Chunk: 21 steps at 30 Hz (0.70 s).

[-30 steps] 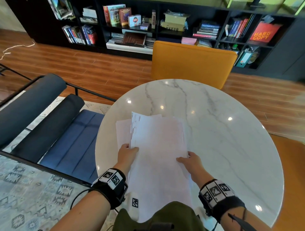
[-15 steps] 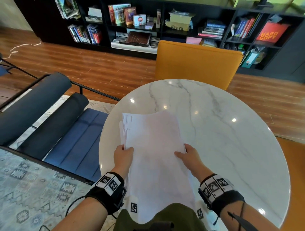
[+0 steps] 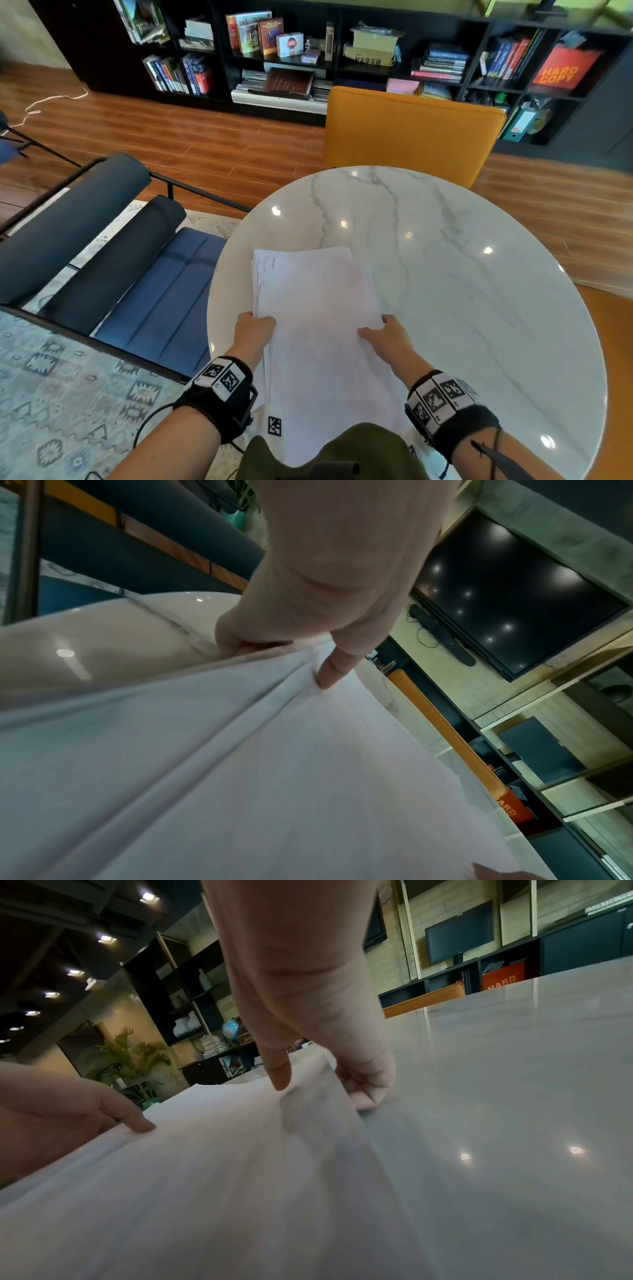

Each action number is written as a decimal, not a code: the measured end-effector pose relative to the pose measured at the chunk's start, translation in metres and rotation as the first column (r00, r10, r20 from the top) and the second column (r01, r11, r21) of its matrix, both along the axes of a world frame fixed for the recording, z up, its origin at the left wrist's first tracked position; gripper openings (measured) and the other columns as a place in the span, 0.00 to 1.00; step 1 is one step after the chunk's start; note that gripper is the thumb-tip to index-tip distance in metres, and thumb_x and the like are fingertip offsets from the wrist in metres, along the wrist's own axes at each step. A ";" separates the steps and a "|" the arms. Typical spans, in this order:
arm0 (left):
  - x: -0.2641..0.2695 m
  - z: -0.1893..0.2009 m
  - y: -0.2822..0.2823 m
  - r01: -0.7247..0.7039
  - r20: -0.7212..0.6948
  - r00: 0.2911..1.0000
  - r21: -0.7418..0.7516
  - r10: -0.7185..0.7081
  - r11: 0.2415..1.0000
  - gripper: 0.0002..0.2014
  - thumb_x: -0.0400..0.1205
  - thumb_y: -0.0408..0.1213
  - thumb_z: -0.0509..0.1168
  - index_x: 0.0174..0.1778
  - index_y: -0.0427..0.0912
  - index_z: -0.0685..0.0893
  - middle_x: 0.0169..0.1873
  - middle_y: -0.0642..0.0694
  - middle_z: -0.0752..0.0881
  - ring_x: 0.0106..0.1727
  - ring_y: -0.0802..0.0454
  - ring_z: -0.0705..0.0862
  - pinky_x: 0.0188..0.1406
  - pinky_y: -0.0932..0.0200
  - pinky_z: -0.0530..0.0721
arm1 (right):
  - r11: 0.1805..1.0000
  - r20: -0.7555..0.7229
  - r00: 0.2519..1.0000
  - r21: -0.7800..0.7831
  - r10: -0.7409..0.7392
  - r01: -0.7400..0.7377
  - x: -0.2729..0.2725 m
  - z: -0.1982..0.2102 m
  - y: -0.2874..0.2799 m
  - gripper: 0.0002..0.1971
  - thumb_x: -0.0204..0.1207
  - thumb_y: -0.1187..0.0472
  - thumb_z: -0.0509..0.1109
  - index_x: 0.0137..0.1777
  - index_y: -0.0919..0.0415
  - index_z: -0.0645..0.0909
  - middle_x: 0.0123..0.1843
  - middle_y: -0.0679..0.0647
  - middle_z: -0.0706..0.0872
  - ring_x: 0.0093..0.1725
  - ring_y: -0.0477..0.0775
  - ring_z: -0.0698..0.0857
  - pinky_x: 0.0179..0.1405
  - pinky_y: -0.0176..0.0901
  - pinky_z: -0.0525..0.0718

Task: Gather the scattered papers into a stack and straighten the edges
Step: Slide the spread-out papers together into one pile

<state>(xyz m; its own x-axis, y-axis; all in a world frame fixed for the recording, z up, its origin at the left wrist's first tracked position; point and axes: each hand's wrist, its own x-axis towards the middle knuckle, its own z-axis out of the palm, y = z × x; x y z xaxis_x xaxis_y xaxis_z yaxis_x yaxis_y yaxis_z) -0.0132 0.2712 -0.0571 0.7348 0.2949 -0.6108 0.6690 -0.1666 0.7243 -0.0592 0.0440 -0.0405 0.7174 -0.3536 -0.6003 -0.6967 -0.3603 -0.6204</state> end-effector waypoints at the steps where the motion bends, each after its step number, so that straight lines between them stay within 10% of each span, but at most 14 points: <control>1: 0.000 0.001 0.000 0.030 0.010 0.999 0.001 -0.030 1.000 0.18 0.78 0.25 0.61 0.64 0.27 0.75 0.52 0.37 0.80 0.50 0.42 0.79 0.50 0.54 0.77 | 1.000 -0.003 1.000 0.013 0.007 -0.007 -0.001 -0.002 0.000 0.34 0.74 0.55 0.71 0.77 0.66 0.65 0.74 0.60 0.75 0.72 0.63 0.76 0.67 0.48 0.76; 9: -0.001 0.008 -0.008 0.081 0.190 0.980 -0.097 -0.062 0.992 0.24 0.78 0.26 0.61 0.71 0.39 0.68 0.57 0.41 0.81 0.52 0.43 0.84 0.46 0.56 0.82 | 0.999 0.085 0.996 -0.005 -0.033 0.033 -0.007 0.001 0.003 0.27 0.75 0.57 0.70 0.71 0.67 0.69 0.62 0.60 0.80 0.60 0.62 0.81 0.57 0.49 0.79; 15: -0.005 0.006 -0.028 0.256 0.163 0.956 -0.048 -0.245 0.965 0.18 0.76 0.26 0.63 0.63 0.36 0.73 0.41 0.50 0.80 0.41 0.51 0.81 0.36 0.61 0.79 | 0.957 0.161 0.955 0.193 -0.247 0.215 -0.026 -0.007 -0.006 0.28 0.73 0.59 0.74 0.70 0.66 0.69 0.60 0.59 0.81 0.52 0.57 0.80 0.50 0.47 0.78; 21: -0.021 0.027 -0.057 0.258 0.383 0.894 -0.016 -0.233 0.966 0.20 0.76 0.24 0.60 0.62 0.48 0.76 0.52 0.44 0.86 0.46 0.48 0.86 0.44 0.55 0.85 | 0.974 0.182 0.964 0.152 -0.193 0.166 -0.037 -0.008 -0.041 0.20 0.71 0.51 0.74 0.55 0.66 0.78 0.53 0.59 0.83 0.45 0.56 0.83 0.40 0.47 0.81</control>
<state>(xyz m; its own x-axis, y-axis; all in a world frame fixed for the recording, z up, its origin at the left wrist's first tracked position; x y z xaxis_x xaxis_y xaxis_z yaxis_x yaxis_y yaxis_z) -0.0347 0.2146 -0.0302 0.9569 0.0449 -0.2870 0.2894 -0.2348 0.9280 -0.0966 0.0028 -0.0486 0.7567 -0.4133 -0.5066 -0.6038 -0.1448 -0.7839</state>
